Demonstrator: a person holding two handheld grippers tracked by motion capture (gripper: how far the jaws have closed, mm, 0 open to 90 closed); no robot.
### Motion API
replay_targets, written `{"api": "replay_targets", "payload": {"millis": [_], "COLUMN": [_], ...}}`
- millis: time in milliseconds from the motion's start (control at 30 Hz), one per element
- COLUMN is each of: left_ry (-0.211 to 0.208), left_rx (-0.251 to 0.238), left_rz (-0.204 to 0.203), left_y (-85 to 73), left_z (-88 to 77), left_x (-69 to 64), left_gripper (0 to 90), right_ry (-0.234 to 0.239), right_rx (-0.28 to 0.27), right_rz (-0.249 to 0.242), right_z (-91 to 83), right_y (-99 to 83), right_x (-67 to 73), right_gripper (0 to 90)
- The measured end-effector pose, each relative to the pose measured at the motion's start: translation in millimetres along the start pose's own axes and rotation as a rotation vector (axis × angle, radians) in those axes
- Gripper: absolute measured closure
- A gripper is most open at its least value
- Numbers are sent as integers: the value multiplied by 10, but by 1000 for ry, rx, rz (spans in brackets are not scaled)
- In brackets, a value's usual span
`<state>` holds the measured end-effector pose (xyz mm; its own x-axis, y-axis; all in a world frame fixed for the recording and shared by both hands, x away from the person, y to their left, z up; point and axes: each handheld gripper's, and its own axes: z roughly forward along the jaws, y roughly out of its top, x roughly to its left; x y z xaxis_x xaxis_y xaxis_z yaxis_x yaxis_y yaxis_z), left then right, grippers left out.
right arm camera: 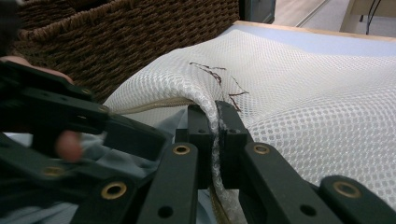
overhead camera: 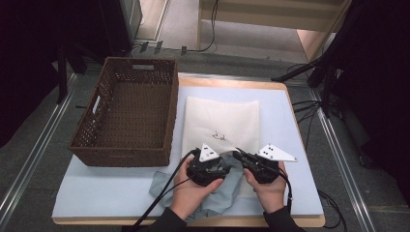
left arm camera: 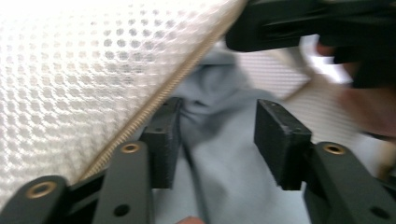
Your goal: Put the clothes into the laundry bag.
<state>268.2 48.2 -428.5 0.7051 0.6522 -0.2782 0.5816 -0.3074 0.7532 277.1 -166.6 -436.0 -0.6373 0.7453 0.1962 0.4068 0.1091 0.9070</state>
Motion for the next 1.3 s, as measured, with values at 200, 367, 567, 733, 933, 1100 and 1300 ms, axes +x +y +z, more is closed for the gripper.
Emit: {"api": "replay_targets", "payload": {"millis": [200, 367, 567, 733, 933, 1100, 1300], "left_ry": [39, 110, 123, 215, 218, 154, 107], "left_rx": [188, 180, 110, -32, 9, -72, 75], "left_rz": [60, 142, 105, 9, 10, 19, 56], "left_y": [-183, -199, -88, -48, -112, -88, -206], "left_z": [199, 245, 218, 195, 349, 53, -14], "left_x": [18, -68, -109, -37, 0, -35, -39], "left_gripper": [247, 752, 823, 823, 705, 462, 236], "right_ry": [8, 13, 16, 15, 13, 10, 5], "right_rx": [5, 7, 3, 0, 6, -1, -3], "right_rz": [-3, -10, -8, -5, -3, 9, 11], "right_z": [19, 27, 15, 5, 22, 17, 22], "right_y": [1, -2, 3, 11, -12, -12, -13], "right_x": [17, 41, 26, 27, 13, -13, -20], "right_gripper": [870, 869, 870, 869, 869, 868, 867]}}
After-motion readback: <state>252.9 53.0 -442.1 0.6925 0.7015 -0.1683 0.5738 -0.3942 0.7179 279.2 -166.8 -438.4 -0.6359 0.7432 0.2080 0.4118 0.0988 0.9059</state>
